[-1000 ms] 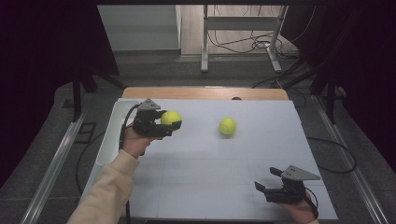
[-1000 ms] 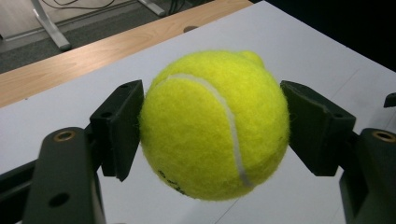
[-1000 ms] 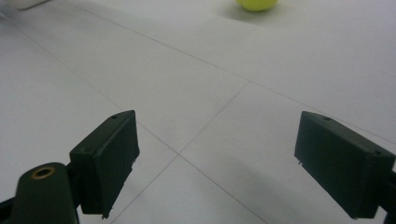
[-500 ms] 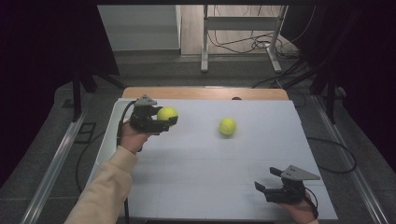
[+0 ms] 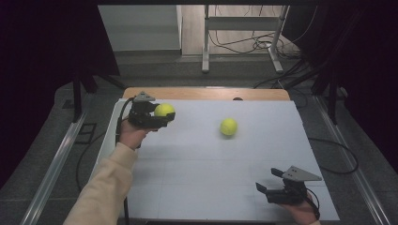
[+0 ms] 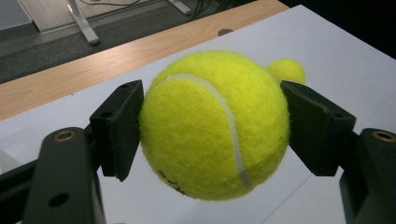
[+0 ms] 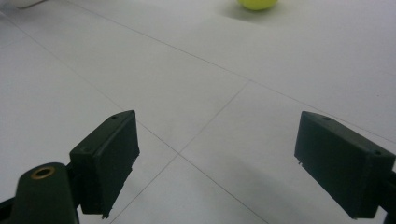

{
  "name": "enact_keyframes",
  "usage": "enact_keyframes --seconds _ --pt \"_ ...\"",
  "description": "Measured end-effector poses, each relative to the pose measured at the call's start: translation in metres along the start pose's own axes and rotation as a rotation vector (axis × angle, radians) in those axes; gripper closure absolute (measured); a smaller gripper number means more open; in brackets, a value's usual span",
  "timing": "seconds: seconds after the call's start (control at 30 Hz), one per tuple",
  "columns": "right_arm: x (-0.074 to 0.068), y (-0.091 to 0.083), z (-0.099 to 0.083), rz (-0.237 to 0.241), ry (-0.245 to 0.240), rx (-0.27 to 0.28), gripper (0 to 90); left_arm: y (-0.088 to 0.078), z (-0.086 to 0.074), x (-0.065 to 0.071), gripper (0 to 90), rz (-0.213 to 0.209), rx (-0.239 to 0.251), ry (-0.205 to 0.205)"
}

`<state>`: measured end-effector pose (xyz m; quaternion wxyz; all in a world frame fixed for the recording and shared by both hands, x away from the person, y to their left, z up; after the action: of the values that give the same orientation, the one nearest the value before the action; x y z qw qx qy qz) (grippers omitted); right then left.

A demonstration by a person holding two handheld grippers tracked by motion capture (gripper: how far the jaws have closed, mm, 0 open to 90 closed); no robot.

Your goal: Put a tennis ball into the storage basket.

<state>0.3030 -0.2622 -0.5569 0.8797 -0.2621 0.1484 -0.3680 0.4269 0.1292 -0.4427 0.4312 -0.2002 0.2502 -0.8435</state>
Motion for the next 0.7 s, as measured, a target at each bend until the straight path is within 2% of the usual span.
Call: enact_keyframes --seconds 0.3,0.7 --pt "0.0 0.0 0.0 -0.001 -0.002 -0.001 14.2 0.0 -0.001 -0.015 26.4 0.04 0.004 -0.03" --pt "0.0 0.001 -0.001 -0.002 -0.001 -0.006 14.2 0.001 0.0 -0.023 26.4 0.055 0.002 -0.036"
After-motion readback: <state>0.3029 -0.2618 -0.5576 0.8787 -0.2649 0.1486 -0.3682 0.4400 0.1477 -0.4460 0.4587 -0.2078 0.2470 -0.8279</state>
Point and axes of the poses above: each handheld gripper's, and its own axes: y roughly forward along the jaws, z roughly out of its top, x roughly to its right, the point moved 8 cm from there along y, roughly forward along the jaws, and after that the axes turned 2 degrees about -x, right-handed, at the moved point
